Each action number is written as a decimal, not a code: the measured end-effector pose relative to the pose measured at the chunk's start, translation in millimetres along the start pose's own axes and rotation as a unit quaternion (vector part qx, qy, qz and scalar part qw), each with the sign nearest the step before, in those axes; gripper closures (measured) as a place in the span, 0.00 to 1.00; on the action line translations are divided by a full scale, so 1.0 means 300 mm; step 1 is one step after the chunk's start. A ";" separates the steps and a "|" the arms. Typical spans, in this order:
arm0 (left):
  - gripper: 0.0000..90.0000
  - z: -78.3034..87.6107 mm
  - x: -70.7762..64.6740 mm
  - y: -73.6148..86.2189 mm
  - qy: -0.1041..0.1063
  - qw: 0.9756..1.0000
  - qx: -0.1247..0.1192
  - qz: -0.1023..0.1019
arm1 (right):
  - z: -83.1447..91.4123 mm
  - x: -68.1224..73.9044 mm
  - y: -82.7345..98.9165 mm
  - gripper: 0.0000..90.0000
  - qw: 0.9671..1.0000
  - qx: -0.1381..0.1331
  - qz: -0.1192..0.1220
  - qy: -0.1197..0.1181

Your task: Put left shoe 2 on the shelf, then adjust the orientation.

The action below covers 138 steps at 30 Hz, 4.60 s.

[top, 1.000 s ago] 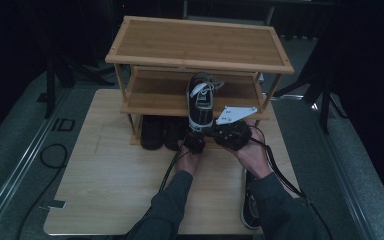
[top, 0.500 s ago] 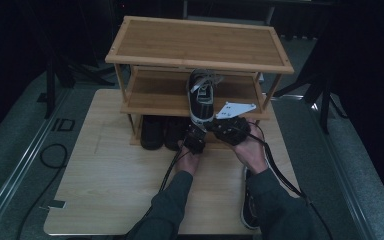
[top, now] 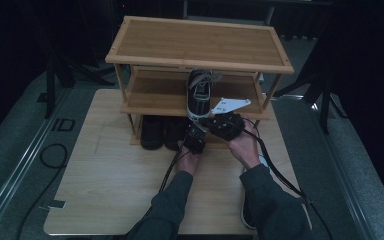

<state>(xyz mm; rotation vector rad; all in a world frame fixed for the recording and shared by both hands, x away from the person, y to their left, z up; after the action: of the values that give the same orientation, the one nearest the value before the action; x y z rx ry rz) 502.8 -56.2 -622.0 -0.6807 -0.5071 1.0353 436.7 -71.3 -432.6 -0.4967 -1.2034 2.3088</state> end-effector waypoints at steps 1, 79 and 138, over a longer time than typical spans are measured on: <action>1.00 0.000 0.000 0.000 0.000 1.000 0.000 0.000 | -0.001 -0.002 -0.001 1.00 1.000 -0.001 -0.001 -0.001; 1.00 0.001 -0.002 0.001 0.003 1.000 -0.002 -0.007 | 0.074 -0.038 0.044 0.72 0.997 0.072 -0.004 0.007; 1.00 0.002 -0.002 0.003 0.009 1.000 -0.005 -0.001 | 0.239 -0.285 0.752 1.00 0.963 0.175 -0.175 0.102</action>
<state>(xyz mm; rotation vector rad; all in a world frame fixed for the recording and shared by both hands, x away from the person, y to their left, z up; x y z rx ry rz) 501.6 -56.4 -622.2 -0.6977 -0.4969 1.0254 412.5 -278.5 -573.4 -0.3486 -0.6980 2.0441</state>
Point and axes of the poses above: each handheld gripper's, and its own axes: z roughly backward along the jaws, y roughly out of its underside, x roughly to its left, the point moved 10 cm from there along -z, roughly forward along the jaws, and after that the axes turned 2 degrees about -z, right-handed, at the moved point
